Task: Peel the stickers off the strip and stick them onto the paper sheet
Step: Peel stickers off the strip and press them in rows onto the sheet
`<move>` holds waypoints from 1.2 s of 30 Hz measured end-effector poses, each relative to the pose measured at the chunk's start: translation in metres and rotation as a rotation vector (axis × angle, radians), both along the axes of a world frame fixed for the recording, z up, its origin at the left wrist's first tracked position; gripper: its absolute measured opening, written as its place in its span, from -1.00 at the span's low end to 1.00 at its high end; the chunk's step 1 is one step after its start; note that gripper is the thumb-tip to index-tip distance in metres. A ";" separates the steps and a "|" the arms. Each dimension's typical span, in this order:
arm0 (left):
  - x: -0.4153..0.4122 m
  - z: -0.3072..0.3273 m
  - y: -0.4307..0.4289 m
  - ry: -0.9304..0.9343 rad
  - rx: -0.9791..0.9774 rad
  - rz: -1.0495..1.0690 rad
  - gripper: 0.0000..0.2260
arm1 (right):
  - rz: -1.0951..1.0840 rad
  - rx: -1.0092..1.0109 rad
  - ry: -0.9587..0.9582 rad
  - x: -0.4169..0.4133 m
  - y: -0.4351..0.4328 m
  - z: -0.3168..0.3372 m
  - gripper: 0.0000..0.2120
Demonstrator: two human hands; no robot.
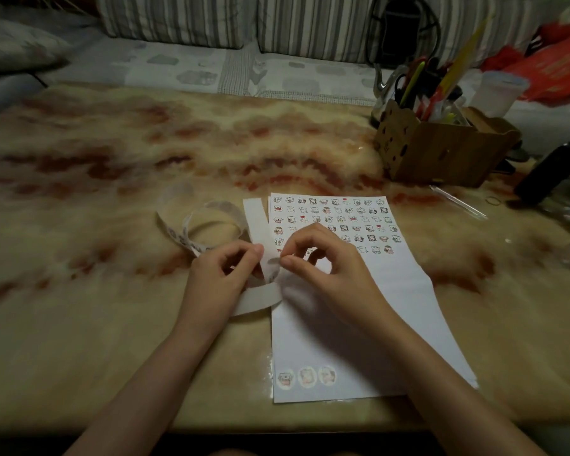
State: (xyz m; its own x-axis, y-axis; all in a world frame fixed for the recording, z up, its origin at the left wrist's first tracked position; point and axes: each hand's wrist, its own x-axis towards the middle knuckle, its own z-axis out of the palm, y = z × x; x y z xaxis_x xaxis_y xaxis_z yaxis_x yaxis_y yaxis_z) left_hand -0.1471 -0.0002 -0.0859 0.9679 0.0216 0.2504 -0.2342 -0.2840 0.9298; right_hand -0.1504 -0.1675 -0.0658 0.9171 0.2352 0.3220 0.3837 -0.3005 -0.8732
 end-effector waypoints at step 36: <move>-0.002 -0.003 -0.004 0.078 0.158 -0.070 -0.88 | -0.542 -0.198 0.455 0.036 -0.144 0.001 -0.93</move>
State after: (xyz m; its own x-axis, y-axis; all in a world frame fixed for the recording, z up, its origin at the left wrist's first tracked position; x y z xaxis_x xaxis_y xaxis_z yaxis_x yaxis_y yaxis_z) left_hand -0.1489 -0.0040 -0.0889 0.9822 -0.0801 0.1696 -0.1876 -0.4133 0.8911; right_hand -0.1147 -0.3119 -0.0652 0.9539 -0.2751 -0.1197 -0.2512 -0.5140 -0.8202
